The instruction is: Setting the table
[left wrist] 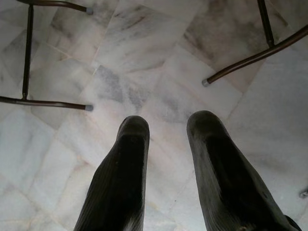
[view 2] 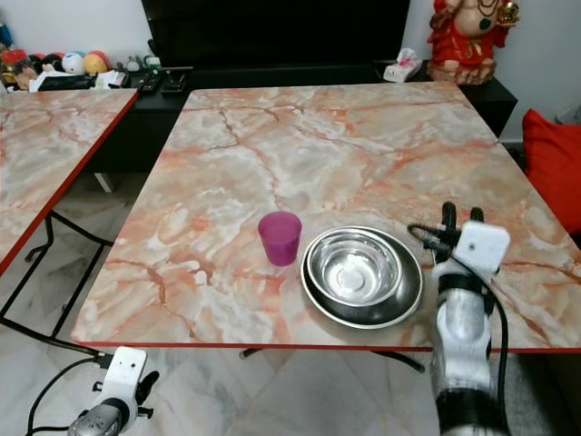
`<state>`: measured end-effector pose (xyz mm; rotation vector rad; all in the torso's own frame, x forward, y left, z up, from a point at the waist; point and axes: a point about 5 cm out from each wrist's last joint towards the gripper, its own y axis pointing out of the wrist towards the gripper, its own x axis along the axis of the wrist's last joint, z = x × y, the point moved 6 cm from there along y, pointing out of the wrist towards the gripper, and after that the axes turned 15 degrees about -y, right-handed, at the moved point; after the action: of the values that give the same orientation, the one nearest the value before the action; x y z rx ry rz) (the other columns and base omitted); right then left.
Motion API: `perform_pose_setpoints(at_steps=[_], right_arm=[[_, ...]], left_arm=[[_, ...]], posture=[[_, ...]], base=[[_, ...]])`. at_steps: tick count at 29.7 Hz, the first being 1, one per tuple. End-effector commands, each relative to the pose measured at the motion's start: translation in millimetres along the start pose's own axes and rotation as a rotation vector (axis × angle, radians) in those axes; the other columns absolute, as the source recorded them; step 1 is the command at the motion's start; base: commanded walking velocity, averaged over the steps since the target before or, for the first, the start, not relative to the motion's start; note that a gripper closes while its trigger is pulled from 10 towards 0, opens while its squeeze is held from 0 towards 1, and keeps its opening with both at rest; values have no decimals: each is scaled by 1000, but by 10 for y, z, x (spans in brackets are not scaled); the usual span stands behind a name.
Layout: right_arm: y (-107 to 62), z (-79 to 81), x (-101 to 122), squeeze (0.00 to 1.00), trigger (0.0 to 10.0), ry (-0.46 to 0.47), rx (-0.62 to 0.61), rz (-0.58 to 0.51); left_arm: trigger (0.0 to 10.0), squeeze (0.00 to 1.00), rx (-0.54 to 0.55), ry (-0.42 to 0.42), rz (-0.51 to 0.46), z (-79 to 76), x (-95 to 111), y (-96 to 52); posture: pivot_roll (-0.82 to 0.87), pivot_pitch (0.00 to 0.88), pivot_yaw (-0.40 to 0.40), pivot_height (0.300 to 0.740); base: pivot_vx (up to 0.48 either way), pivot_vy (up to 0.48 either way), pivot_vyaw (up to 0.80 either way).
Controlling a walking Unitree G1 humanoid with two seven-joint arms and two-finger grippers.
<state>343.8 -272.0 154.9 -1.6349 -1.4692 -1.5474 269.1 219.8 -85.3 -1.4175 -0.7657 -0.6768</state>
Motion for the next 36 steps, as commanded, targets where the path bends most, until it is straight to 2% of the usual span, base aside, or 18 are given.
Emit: perform_pose_setpoints(at_steps=[1, 5, 8, 16, 26, 36], right_arm=[[27, -25, 172, 0, 10000, -7, -16, -50], [26, 1, 283, 0, 10000, 2, -14, -68], [46, 40, 365, 0, 10000, 10, -12, -85], [89, 109, 428, 0, 10000, 31, -4, -78], [98, 124, 456, 0, 10000, 42, -5, -66], [118, 160, 459, 0, 10000, 18, 6, -37]], left_arm=[[10000, 0, -2, 10, 36, 7, -102, -25], [10000, 0, 35, -35, 72, 93, -202, -57], [10000, 0, 107, -147, 94, 250, -282, -100], [10000, 0, 148, -228, 118, 286, -402, -147], [10000, 0, 137, -232, 141, 247, -455, -156], [10000, 0, 132, -233, 146, 238, -457, -152]], posture=[[-11, 0, 46, 740], [-24, 0, 49, 740], [-21, 0, 46, 740], [-7, 0, 30, 740], [-11, 0, 28, 740], [-15, 11, 31, 740]], base=[[0, 0, 0], [0, 0, 0], [0, 0, 0], [0, 0, 0], [0, 0, 0], [0, 334, 0]])
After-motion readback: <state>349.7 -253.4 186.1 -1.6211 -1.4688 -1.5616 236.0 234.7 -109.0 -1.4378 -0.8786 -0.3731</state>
